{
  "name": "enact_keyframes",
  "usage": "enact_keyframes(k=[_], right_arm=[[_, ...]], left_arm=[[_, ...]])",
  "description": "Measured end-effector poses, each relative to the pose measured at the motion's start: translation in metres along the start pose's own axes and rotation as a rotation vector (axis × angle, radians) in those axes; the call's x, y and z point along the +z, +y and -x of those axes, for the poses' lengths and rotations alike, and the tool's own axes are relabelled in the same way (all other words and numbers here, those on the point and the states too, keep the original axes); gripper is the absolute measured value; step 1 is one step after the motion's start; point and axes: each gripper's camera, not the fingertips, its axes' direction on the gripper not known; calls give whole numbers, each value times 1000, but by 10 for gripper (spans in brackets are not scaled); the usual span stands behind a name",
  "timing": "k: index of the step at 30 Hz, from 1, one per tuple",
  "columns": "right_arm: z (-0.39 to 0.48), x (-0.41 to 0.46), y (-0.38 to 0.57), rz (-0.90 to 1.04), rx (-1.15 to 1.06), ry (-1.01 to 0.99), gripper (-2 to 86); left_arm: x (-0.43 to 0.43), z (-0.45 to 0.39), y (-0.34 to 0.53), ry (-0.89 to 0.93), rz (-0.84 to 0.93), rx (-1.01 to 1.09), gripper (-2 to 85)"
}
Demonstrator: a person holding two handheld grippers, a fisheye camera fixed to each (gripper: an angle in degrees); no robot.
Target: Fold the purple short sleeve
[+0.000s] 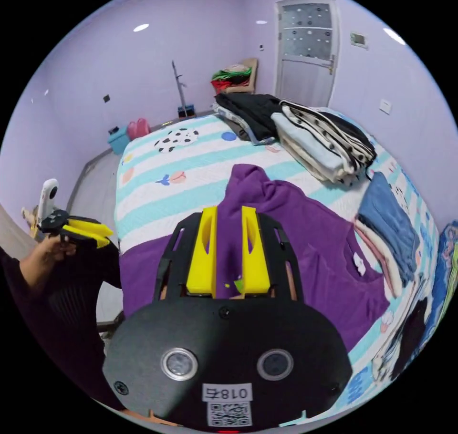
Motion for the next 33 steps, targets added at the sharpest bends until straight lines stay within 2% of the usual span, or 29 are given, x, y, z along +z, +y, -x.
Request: enact_keyframes(k=[4,8,11,14,17,19,21,25,33], right_arm=[[42,42,-75,122,-79,110,85],[61,56,-115,163,-88,126,84],[76,63,-136,175,-106,143,83],[84,70,-155,212,-105,150,83],[88,70,-170,219,-95,158,83],[92,68,-181,227,-95,163,83],[95,66,-188,227,-92,161,82],[102,61,-202,227,-100,170,80],[99,57,-220,218,-64,163,78]], left_arm=[[38,4,3,106,231,70,108],[70,-1,11,33,396,155,114],[68,-2,11,21,388,193,103],[67,-1,14,98,408,214,99],[64,-18,16,58,416,293,99],[73,-25,18,60,480,324,99],[80,-34,19,-11,531,353,105],[88,-28,17,-93,573,322,115],[109,-21,11,-31,651,333,96]])
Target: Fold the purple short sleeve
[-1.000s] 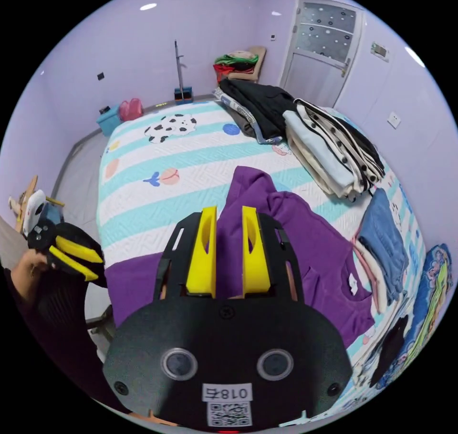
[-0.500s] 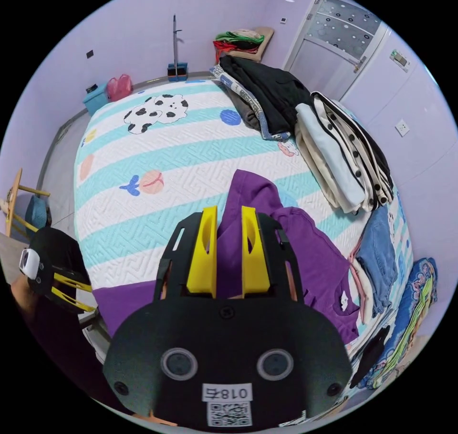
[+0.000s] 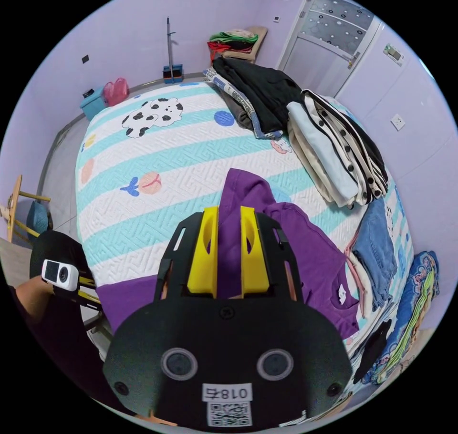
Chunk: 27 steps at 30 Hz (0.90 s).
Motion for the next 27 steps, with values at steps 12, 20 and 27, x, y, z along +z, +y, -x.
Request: enact_keyframes(k=[12,20,27], right_arm=[[-5,24,-26,53,-54,7,94],[-19,97,-40,213,-51,-8,95],[-73,112,-17,259,24,-149,7]], left_arm=[[-44,-4,30,88,6,57,-7],[-106,-17,76,342,-236,239,-9],[-134,-46,92,340,-242,373,-9]])
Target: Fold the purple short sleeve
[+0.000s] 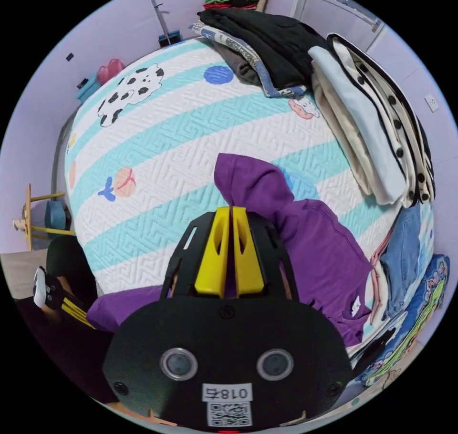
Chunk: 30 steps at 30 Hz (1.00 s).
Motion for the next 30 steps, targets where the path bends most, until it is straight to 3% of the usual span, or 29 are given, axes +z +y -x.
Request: enact_keyframes(k=[8,13,17,22,27,30], right_arm=[[-61,-7,62,-183,152,-185,-1],[-139,-32,175,-411,328,-371,0],[-197,-20,284,-542,491,-482,0],[-257,76,419,-574,778,-592,0],[-260,133,464,-685,838,-690,-1],[-253,129,465,-706,748,-674,-1]], left_arm=[[-29,-55,-14,-38,-16,85,-9],[-37,-117,-48,-104,25,182,-9],[-10,-174,-96,-143,146,262,-9],[53,-199,-142,-208,314,189,-9],[112,-207,-158,-388,549,116,-9],[105,-214,-164,-351,533,79,-9]])
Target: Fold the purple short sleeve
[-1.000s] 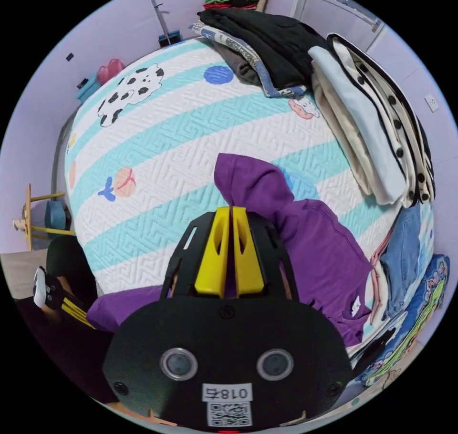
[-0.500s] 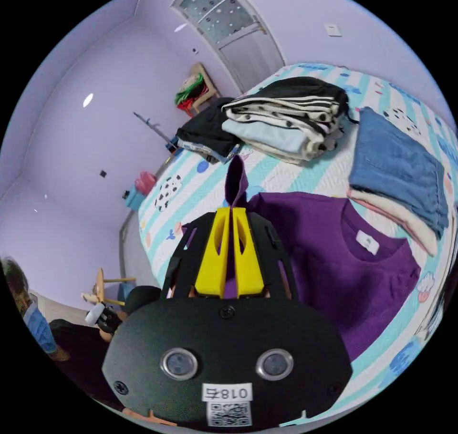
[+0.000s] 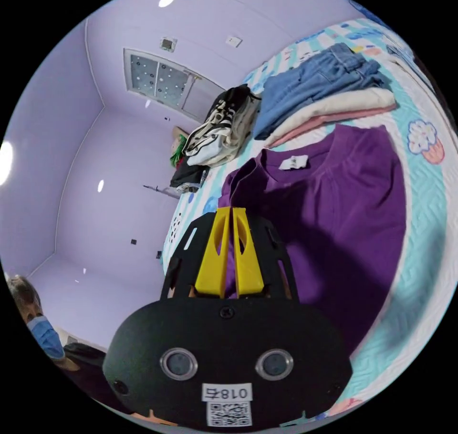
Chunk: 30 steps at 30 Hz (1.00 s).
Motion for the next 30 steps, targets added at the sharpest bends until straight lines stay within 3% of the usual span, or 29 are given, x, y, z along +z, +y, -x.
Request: enact_keyframes(k=[5,10,14,22,27,30], right_arm=[[17,-25,18,-18,-72,63,-1],[-54,-42,66,-55,103,152,-1],[-104,-37,95,-85,224,91,-1],[-96,-51,110,-124,93,46,9],[-140,-43,133,35,187,213,56],[-148,-67,169,-51,194,207,68]], left_arm=[[-14,-7,-3,13,14,-24,-9],[-21,-25,-15,15,23,5,-9],[-25,-41,-29,-31,60,16,-9],[-54,-72,-45,-133,87,38,3],[-37,-90,-56,-44,163,79,118],[-37,-93,-33,42,174,102,127]])
